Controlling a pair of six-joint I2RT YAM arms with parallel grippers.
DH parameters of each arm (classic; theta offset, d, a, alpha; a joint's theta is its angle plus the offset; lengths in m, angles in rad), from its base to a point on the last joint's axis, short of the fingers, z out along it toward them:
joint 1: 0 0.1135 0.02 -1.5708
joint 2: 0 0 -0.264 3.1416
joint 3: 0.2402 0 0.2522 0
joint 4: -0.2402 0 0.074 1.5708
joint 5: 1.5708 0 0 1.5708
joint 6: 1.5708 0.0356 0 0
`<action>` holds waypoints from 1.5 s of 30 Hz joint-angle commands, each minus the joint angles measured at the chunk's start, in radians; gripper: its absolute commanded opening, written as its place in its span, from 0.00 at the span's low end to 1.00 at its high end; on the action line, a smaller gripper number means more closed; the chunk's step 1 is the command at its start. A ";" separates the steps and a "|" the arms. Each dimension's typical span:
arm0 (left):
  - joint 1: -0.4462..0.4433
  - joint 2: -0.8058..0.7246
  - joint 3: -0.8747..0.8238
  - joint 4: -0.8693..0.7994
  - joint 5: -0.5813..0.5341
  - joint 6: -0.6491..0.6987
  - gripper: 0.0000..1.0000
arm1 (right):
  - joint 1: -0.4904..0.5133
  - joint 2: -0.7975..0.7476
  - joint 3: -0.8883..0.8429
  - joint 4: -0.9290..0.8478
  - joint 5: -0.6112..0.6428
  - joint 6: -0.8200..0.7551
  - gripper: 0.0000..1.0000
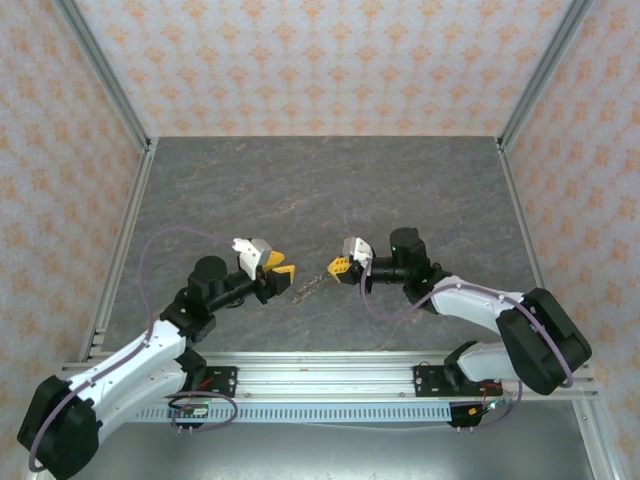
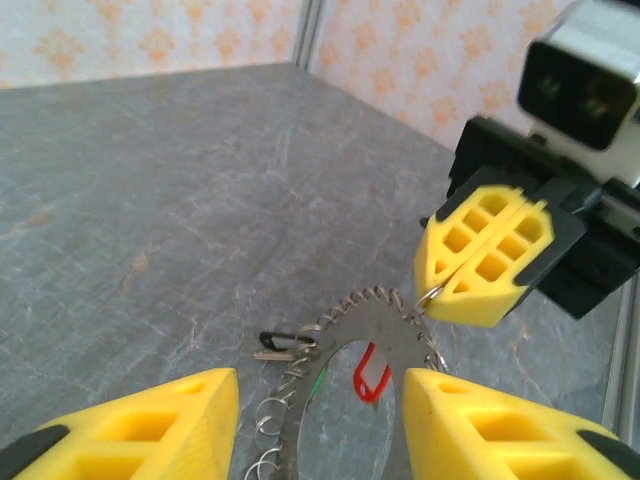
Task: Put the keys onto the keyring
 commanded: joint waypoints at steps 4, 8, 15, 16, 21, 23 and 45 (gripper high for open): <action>-0.004 0.162 0.130 -0.002 0.178 0.230 0.36 | -0.006 0.004 0.097 -0.259 -0.083 -0.234 0.00; -0.004 0.305 0.234 -0.071 0.291 0.315 0.31 | -0.014 0.004 0.135 -0.346 -0.102 -0.277 0.00; -0.015 0.560 0.402 -0.199 0.397 0.417 0.25 | -0.075 -0.018 0.073 -0.190 -0.088 -0.126 0.00; -0.022 0.583 0.406 -0.181 0.398 0.412 0.25 | -0.082 -0.018 0.060 -0.169 -0.087 -0.106 0.00; -0.048 0.705 0.454 -0.180 0.419 0.406 0.19 | -0.105 -0.009 -0.025 0.050 -0.013 0.046 0.00; -0.054 0.723 0.458 -0.174 0.430 0.397 0.19 | -0.114 -0.006 -0.035 0.077 0.010 0.064 0.00; -0.064 0.649 0.412 -0.021 0.327 0.408 0.24 | -0.151 0.016 0.081 -0.219 -0.224 -0.192 0.00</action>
